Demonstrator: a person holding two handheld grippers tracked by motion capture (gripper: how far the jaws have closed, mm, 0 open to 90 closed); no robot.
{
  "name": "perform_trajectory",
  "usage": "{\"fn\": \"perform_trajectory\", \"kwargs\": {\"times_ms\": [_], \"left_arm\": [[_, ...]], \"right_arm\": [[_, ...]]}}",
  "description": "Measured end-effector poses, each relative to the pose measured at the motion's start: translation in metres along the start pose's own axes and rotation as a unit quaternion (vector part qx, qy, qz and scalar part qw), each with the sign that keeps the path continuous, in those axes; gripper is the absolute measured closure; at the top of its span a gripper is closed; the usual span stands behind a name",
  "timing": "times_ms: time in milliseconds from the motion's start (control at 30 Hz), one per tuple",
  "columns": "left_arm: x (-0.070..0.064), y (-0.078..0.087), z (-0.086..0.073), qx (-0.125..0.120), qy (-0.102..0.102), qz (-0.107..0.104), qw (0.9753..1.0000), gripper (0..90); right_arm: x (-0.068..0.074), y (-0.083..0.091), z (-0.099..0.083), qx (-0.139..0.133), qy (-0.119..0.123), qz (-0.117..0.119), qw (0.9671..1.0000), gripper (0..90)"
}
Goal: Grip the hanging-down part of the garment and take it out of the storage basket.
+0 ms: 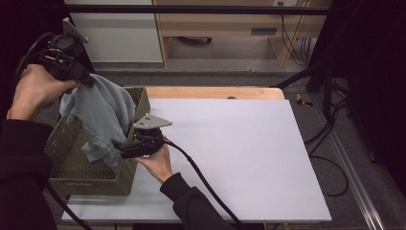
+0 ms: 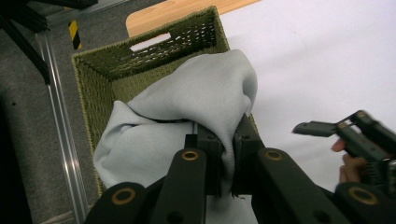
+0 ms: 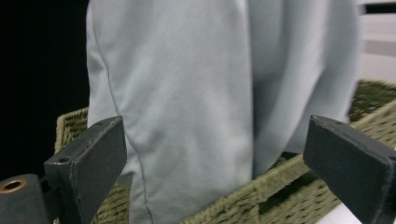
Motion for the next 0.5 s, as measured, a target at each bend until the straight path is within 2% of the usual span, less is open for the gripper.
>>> {"fn": "perform_trajectory", "kwargs": {"times_ms": [33,67,133,200,300,367,433,467,500], "left_arm": [[0.000,0.000,0.000,0.000,0.000,0.000,1.0000,84.6],[0.000,0.000,0.000,0.000,0.001,0.000,1.0000,84.6],[0.001,0.000,-0.001,-0.002,0.004,0.000,1.0000,84.6],[0.001,0.000,-0.001,-0.003,0.006,0.000,1.0000,84.6],[0.001,0.000,-0.002,-0.004,0.009,0.000,1.0000,84.6],[0.003,0.001,-0.002,-0.002,0.002,0.000,1.0000,84.6],[0.002,0.001,-0.003,-0.003,0.005,-0.001,1.0000,84.6],[0.003,0.001,-0.003,-0.002,0.004,-0.001,1.0000,84.6],[0.003,0.001,-0.003,-0.003,0.004,-0.001,1.0000,84.6]], "right_arm": [[0.000,0.000,0.000,0.000,0.000,0.000,1.0000,6.4],[0.004,-0.008,-0.004,0.015,-0.007,0.008,0.9998,7.0],[0.005,-0.010,-0.005,0.019,-0.005,0.007,0.9998,7.2],[0.007,-0.020,-0.011,0.033,-0.002,0.010,0.9994,8.5],[0.009,-0.026,-0.014,0.039,-0.005,0.017,0.9991,10.7],[0.011,-0.034,-0.019,0.053,-0.001,0.025,0.9983,15.8],[0.012,-0.037,-0.021,0.057,0.001,0.027,0.9980,17.1],[0.015,-0.041,-0.023,0.067,0.000,0.027,0.9974,23.1],[0.015,-0.041,-0.023,0.067,0.000,0.027,0.9974,23.1]]}}
Point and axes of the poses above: each handheld gripper's, and its own axes: y roughly backward along the jaws, z roughly out of its top, x roughly to its left, the point moved 4 cm from there along -y, roughly forward along the jaws
